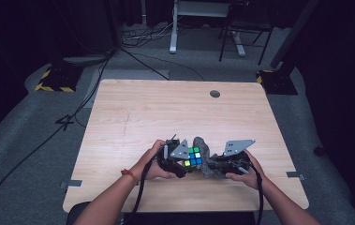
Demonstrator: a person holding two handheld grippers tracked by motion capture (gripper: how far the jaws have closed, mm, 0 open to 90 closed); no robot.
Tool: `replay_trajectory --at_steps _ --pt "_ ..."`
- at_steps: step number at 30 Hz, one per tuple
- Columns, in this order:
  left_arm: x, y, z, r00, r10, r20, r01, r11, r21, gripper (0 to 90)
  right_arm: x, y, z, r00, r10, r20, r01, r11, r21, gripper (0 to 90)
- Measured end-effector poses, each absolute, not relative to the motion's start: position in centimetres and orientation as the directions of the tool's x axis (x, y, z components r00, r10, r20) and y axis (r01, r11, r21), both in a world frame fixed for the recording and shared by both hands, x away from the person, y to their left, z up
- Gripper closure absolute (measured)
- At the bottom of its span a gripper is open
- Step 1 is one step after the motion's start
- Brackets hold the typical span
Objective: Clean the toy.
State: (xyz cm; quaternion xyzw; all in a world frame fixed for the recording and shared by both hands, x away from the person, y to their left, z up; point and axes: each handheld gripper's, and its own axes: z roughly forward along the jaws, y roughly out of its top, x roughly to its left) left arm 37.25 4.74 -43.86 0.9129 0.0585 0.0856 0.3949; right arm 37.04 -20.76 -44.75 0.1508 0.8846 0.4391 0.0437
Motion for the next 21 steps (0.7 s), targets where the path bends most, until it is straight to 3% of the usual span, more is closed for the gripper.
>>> replay_trajectory --at_steps 4,9,21 --pt "37.3 4.8 -43.9 0.985 0.152 0.082 0.042 -0.672 0.74 33.4 36.6 -20.9 -44.3 -0.967 0.246 0.069 0.191 0.519 0.833 79.2" --pt "36.6 3.8 -44.4 0.983 0.125 0.134 -0.002 -0.722 0.692 33.0 35.9 -20.9 -43.3 -0.979 0.197 0.06 0.147 0.463 0.874 79.2" --pt "36.8 3.6 -44.0 0.974 0.155 0.164 -0.003 -0.718 0.696 33.3 36.2 -20.4 -43.4 -0.958 0.288 -0.001 0.157 0.525 0.836 79.1"
